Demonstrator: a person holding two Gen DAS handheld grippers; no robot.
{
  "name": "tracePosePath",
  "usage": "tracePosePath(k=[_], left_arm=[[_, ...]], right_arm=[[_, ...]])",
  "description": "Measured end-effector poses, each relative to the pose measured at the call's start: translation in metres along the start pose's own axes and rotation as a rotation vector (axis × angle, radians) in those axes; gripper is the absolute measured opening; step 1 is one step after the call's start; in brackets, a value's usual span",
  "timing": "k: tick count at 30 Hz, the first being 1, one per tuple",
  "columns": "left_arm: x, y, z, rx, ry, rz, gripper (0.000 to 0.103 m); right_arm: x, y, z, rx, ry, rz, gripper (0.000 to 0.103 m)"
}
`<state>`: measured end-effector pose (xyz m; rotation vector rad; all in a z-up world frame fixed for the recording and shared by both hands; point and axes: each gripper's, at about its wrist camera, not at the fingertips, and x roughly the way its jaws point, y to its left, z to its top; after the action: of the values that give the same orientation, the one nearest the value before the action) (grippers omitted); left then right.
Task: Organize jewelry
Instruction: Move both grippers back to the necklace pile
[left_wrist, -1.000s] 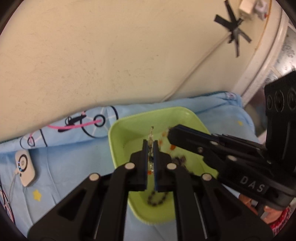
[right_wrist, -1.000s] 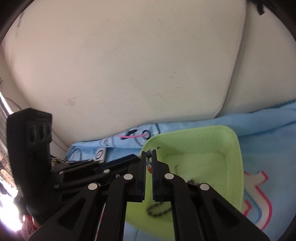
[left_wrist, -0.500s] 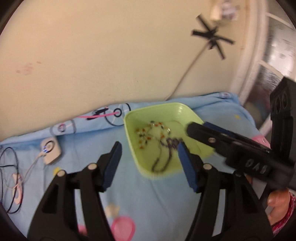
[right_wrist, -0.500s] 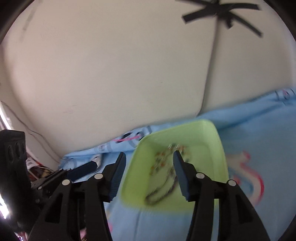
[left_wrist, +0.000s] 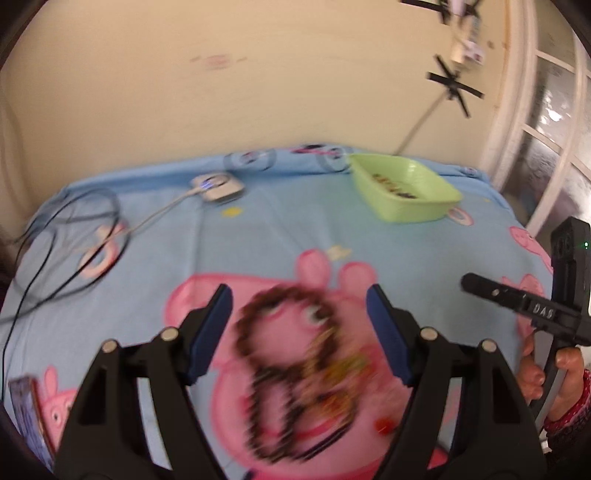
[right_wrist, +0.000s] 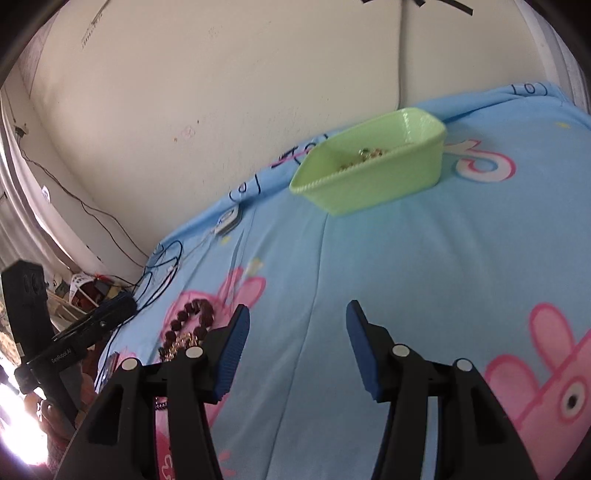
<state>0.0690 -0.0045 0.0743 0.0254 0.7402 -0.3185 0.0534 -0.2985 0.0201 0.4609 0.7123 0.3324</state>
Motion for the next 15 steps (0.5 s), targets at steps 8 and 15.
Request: tracePosePath(k=[8,15], left_arm=[[-0.007,0.069,-0.036,-0.168,0.003,0.046,0.072],[-0.004,0.086,-0.051,-0.244,-0.013,0.035,0.072]], right_arm=[[-0.004,-0.010,-0.001,0.036,-0.005,-0.013,0.030],[-0.002,0.004,-0.004,-0.051,0.003,0.001,0.029]])
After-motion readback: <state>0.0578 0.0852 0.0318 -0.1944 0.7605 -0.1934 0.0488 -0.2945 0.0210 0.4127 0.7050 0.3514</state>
